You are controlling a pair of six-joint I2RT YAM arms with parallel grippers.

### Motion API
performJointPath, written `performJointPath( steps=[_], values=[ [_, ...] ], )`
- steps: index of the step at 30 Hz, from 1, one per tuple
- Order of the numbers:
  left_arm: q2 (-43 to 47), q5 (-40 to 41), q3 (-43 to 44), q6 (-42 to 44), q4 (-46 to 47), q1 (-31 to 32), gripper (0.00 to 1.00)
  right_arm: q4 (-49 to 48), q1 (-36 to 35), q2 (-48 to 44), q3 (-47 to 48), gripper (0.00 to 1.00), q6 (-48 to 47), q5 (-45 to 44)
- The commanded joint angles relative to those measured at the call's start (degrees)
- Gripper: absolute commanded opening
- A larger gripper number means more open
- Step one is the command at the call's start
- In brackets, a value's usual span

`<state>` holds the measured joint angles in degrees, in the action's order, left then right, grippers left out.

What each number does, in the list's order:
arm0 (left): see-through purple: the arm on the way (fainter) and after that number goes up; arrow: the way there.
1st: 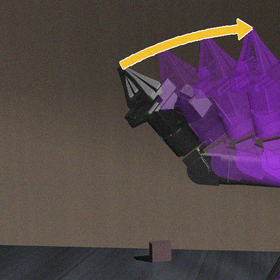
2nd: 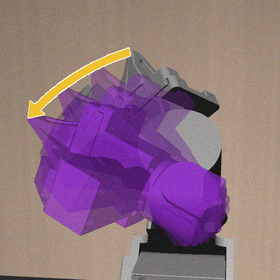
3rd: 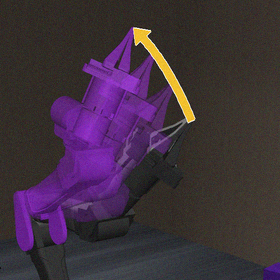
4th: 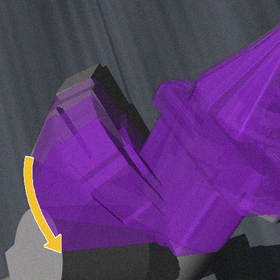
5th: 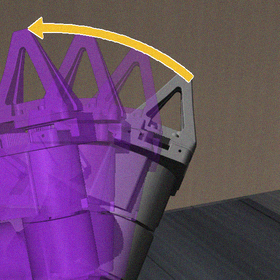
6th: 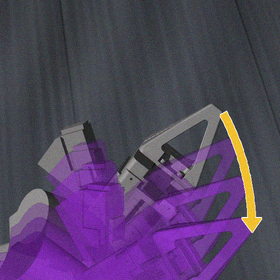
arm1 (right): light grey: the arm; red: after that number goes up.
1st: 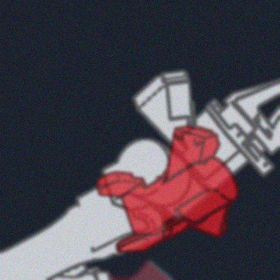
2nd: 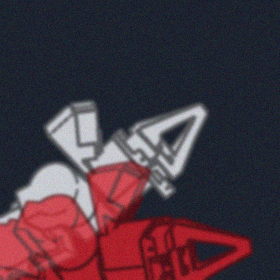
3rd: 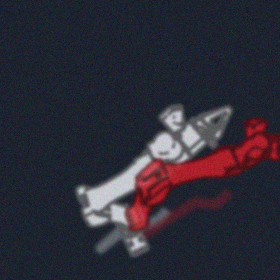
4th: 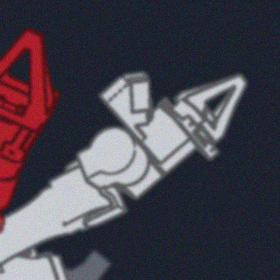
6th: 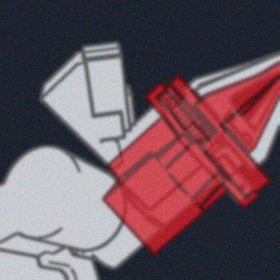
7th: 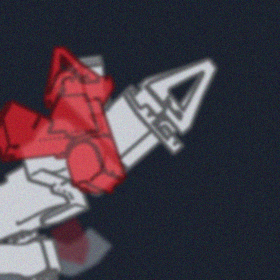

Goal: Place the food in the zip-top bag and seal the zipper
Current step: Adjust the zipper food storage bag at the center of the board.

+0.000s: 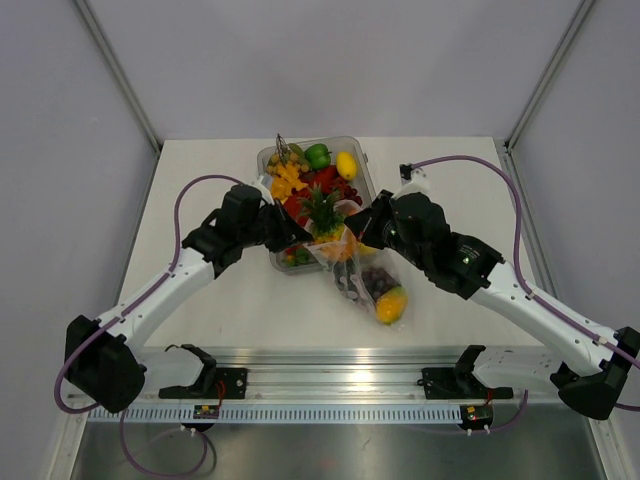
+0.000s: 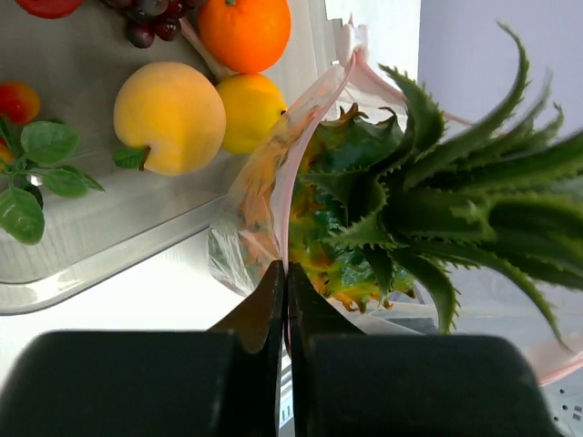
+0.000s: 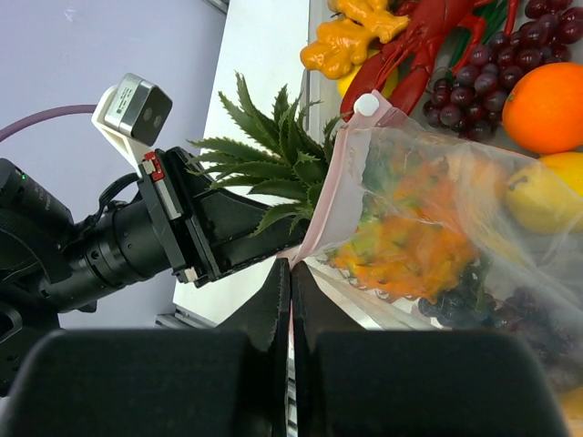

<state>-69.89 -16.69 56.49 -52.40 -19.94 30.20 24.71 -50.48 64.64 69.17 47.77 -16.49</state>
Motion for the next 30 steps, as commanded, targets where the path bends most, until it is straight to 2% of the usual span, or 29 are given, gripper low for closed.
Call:
performJointPath(
  steps=[1,3,7,8,10,15,18,20,22,24,26,28,30],
  values=[
    [-0.69,-2.91,3.44,1.60,1.75,-0.22,0.00,-2.74,-0.23,-1.53,0.71,0.00,-0.74,-3.63],
    [-2.17,-4.14,7.21,3.79,0.44,-0.05,0.00,-0.81,0.64,-1.54,2.81,0.00,-3.29,-5.73],
    [-4.64,-4.58,22.66,9.85,-6.06,2.40,0.00,4.64,2.67,-3.02,10.19,0.00,-8.21,-10.05],
    [-4.56,-4.32,24.09,10.56,-7.38,3.98,0.00,4.73,2.67,-4.51,11.68,0.00,-9.70,-10.49],
    [-4.56,-3.97,25.25,11.35,-7.83,5.31,0.00,5.26,2.67,-6.01,12.04,0.00,-10.41,-11.45],
    [-6.22,-6.24,13.49,8.90,-1.95,6.28,0.00,8.41,2.75,-9.18,3.36,0.00,-5.68,-11.47],
    [-9.91,-8.18,11.27,8.28,-0.18,7.16,0.00,9.74,2.75,-10.23,-2.10,0.00,-1.46,-11.28],
    [-11.58,-8.62,13.37,8.98,-1.06,7.51,0.00,8.78,2.75,-11.11,-1.33,0.00,-2.14,-11.98],
    [-12.11,-8.01,20.48,10.73,-2.63,7.51,0.00,7.37,2.67,-10.86,1.83,0.00,-5.30,-12.69],
    [-12.38,-6.79,29.49,12.14,-5.97,7.51,0.00,8.42,2.67,-9.28,9.03,0.00,-9.52,-13.56],
    [-11.16,-5.82,34.10,13.81,-7.39,7.51,0.00,9.13,2.67,-8.48,14.40,0.00,-12.25,-13.39],
    [-9.84,-5.11,36.23,14.69,-7.31,7.51,0.00,9.39,2.75,-9.70,14.51,0.00,-12.70,-12.52],
    [-7.56,-5.28,34.23,14.44,-5.99,7.51,0.00,8.61,2.67,-11.63,11.54,0.00,-11.83,-12.42]
  ],
)
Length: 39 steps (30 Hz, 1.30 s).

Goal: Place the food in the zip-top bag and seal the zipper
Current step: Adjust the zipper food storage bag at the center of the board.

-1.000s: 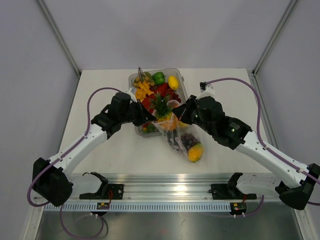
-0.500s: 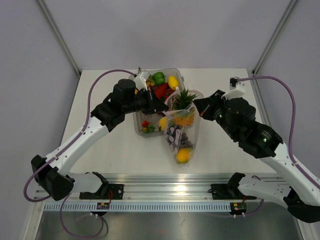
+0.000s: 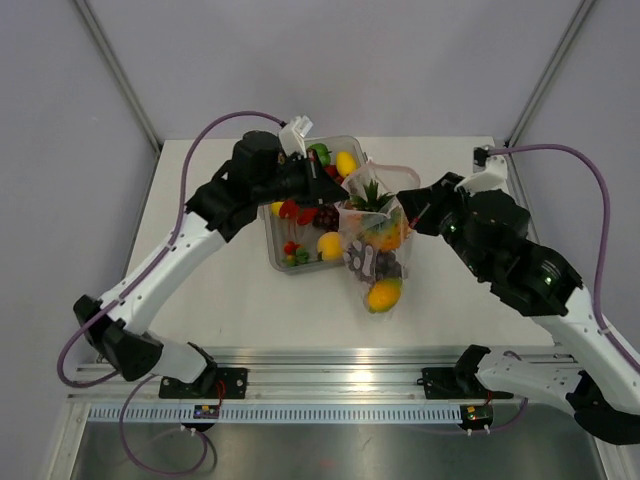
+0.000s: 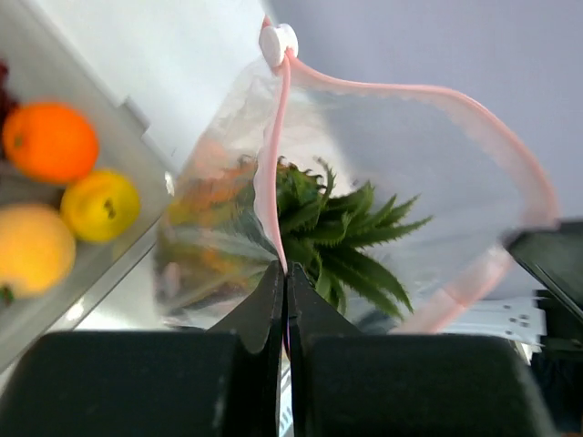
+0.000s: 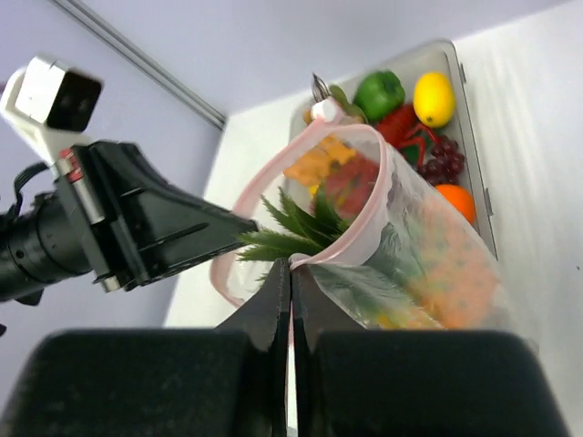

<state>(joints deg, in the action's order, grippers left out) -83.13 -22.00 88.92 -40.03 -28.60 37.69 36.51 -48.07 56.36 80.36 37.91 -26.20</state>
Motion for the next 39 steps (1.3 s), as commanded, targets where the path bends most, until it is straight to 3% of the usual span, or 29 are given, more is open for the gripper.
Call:
performJointPath(
  steps=[1,4,5,8,11,12,16,23,28,35,39],
  values=[
    [6.14,-0.32,-2.83,1.80,3.54,0.01,0.00,-3.29,0.26,-4.32,-1.67,0.00,-1.35,-2.81],
    [5.97,-4.27,-12.60,-1.18,10.46,0.27,0.00,-1.45,0.26,-8.01,-13.60,0.00,4.95,-2.55],
    [5.44,-5.67,-19.51,-2.15,12.32,0.54,0.00,-0.83,0.26,-8.45,-15.56,0.00,6.28,-2.02],
    [3.07,-8.06,-25.19,-3.65,15.32,2.03,0.00,1.02,0.26,-9.68,-21.02,0.00,10.34,0.61],
    [3.15,-7.89,-24.07,-2.42,14.98,3.17,0.00,2.07,0.26,-10.13,-21.12,0.02,10.34,1.76],
    [3.41,-7.01,-22.23,-1.20,14.45,3.35,0.00,3.29,0.26,-10.04,-20.51,0.17,9.82,1.50],
    [3.85,-6.13,-18.35,1.35,11.20,3.88,0.00,9.79,0.26,-7.85,-14.72,0.38,8.32,-2.53],
    [4.38,-7.53,-16.94,1.36,11.11,4.06,0.00,18.94,0.26,-2.40,-6.80,0.46,4.98,-7.37],
    [4.91,-7.44,-15.71,1.62,10.58,4.23,0.00,23.07,0.52,0.59,-3.89,0.47,4.10,-10.37],
    [5.44,-7.80,-15.62,1.53,10.49,4.41,0.00,23.08,4.38,6.04,-2.40,0.51,-0.11,-4.67],
    [6.14,-7.62,-15.71,1.97,10.23,4.58,0.00,18.96,7.82,6.66,-3.80,0.28,-3.27,-0.97]
  ],
)
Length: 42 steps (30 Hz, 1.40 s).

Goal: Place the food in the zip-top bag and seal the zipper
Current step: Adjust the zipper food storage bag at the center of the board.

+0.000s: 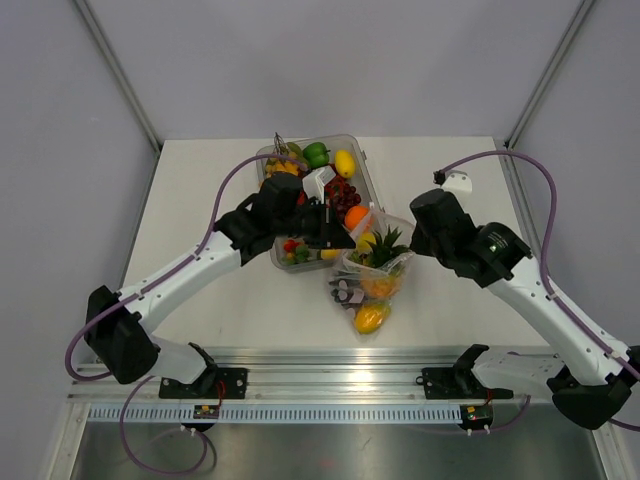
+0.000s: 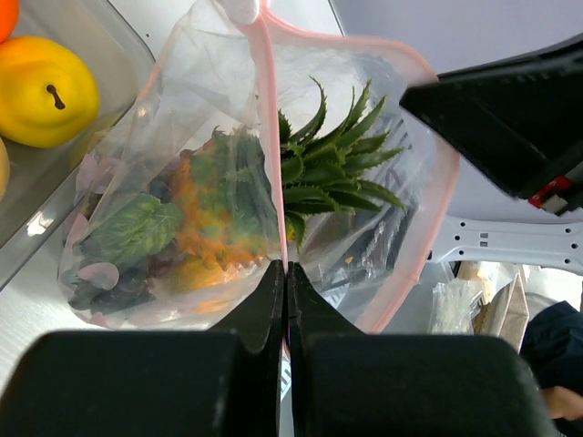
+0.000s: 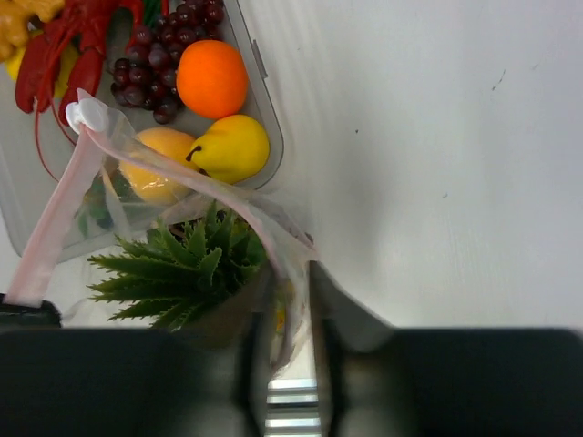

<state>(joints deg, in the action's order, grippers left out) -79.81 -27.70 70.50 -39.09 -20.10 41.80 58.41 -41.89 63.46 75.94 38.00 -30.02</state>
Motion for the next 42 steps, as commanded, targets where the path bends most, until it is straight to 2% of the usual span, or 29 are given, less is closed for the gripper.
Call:
performJointPath(
  steps=[1,2,5,6,10,12,17,19,22,26,30,34,37,40,42],
  values=[
    [2.82,-2.00,2.71,1.12,1.55,0.47,0.00,-4.08,2.33,-0.71,0.78,0.07,-4.24,3.38],
    [2.56,-2.00,3.15,1.47,1.38,0.56,0.00,-5.23,2.51,-0.71,1.31,0.00,-5.03,4.17],
    [0.89,-2.27,5.87,2.08,-0.29,1.26,0.00,-2.97,2.51,-0.88,6.92,0.00,-6.36,0.07],
    [0.62,-1.83,9.36,2.44,-1.95,2.66,0.00,-2.78,2.51,-2.10,10.07,0.00,-6.79,-0.73],
    [-0.35,0.63,19.99,3.50,-5.04,8.02,0.00,-5.23,2.51,-7.82,14.14,0.00,-8.12,1.19],
    [-1.04,2.47,22.57,3.15,-4.52,10.22,0.00,-4.98,2.43,-9.75,14.50,0.00,-7.24,1.72],
    [-7.53,1.16,19.33,0.69,2.07,11.20,0.00,-0.85,2.51,-11.96,6.69,0.00,-4.25,-3.54],
    [-13.05,0.64,18.45,0.77,2.69,11.20,0.00,-0.06,2.51,-12.92,0.46,0.00,-1.79,-6.52],
    [-18.00,-0.68,18.97,0.51,2.96,11.20,0.00,1.17,2.51,-12.93,-3.52,0.00,0.93,-8.56],
    [-20.91,-0.78,25.98,1.81,0.08,11.28,0.00,1.01,2.51,-12.92,3.30,0.00,-3.34,-12.95],
    [-24.42,2.65,43.52,5.86,-7.22,10.94,0.00,-2.42,2.51,-10.82,12.28,0.00,-10.91,-18.57],
    [-29.34,3.27,55.67,7.62,-10.75,9.71,0.00,-8.38,2.43,-9.15,18.01,0.00,-18.30,-22.44],
    [-31.10,0.65,56.69,6.58,-8.83,7.77,0.00,-11.64,2.51,-9.76,17.75,0.00,-21.03,-22.02],
    [-30.50,-1.73,52.30,5.69,-4.44,6.19,0.00,-12.79,2.51,-11.69,13.28,0.00,-19.81,-20.26],
    [-30.05,-2.27,45.89,5.25,-0.83,5.40,0.00,-13.23,2.43,-13.70,7.22,0.00,-17.44,-19.12]
  ],
)
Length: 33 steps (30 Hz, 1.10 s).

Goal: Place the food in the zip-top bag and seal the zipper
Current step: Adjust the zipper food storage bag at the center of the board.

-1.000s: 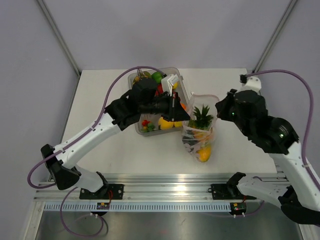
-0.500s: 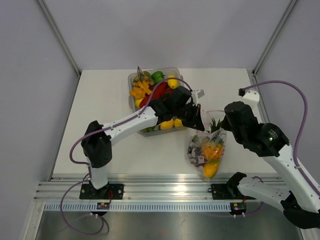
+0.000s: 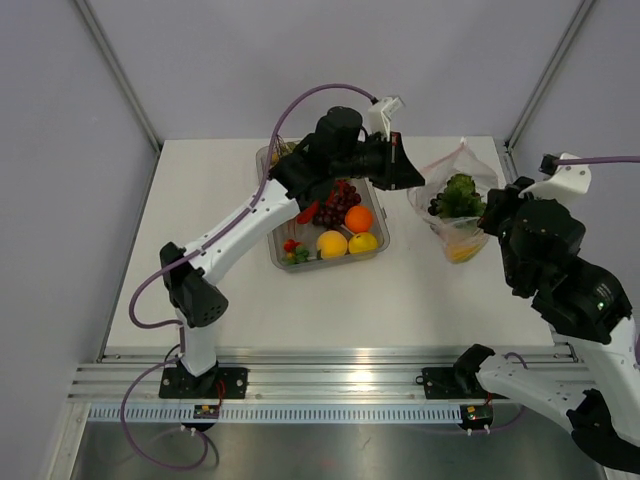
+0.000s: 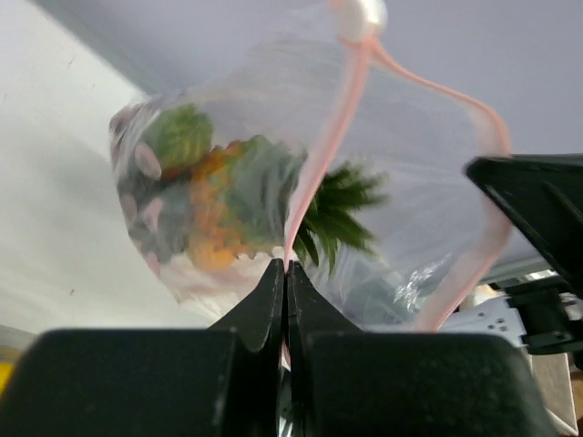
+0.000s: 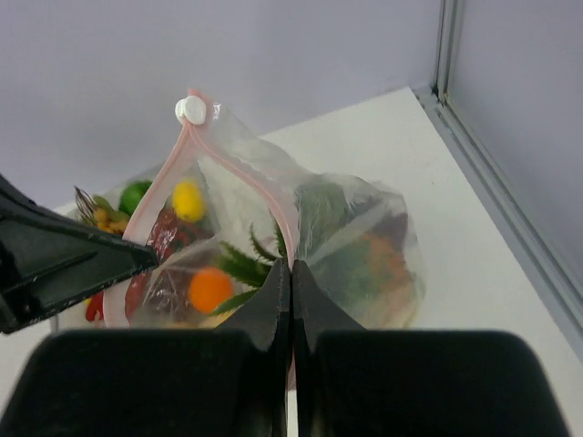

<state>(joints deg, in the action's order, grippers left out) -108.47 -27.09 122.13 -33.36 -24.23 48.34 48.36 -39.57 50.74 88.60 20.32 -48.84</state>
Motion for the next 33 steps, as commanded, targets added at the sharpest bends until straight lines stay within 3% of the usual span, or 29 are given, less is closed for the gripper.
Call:
performJointPath(
  steps=[1,6,11,18,21,26,28,33],
  values=[
    [-1.40,-3.05,-7.93,-0.47,4.18,-1.31,0.00,-4.05,0.20,-1.69,-7.89,0.00,1.21,1.10],
    [-4.03,-4.90,-16.39,-1.09,6.12,-3.25,0.00,-5.64,0.20,-1.97,-21.00,0.00,8.24,5.59],
    [-0.53,-5.08,-20.61,-0.39,6.83,-4.83,0.00,-6.26,0.20,0.41,-21.19,0.00,8.08,5.95],
    [1.23,-3.23,-19.29,3.39,0.68,-5.71,0.00,-7.75,0.20,3.05,-19.25,0.00,7.72,7.26],
    [2.99,-2.00,-20.34,5.06,-1.43,-6.06,0.09,-8.45,0.20,3.31,-19.60,0.00,8.95,8.23],
    [8.08,3.18,-22.28,9.63,-5.56,-6.68,0.40,-11.88,0.20,3.31,-20.83,0.00,10.36,12.36],
    [10.63,5.45,-22.54,11.47,-7.92,-6.94,0.44,-13.99,0.20,3.40,-21.10,0.00,10.36,14.64],
    [15.73,11.78,-25.52,13.33,-11.54,-8.34,0.70,-15.49,0.20,4.80,-20.22,0.00,10.97,17.11]
  ],
)
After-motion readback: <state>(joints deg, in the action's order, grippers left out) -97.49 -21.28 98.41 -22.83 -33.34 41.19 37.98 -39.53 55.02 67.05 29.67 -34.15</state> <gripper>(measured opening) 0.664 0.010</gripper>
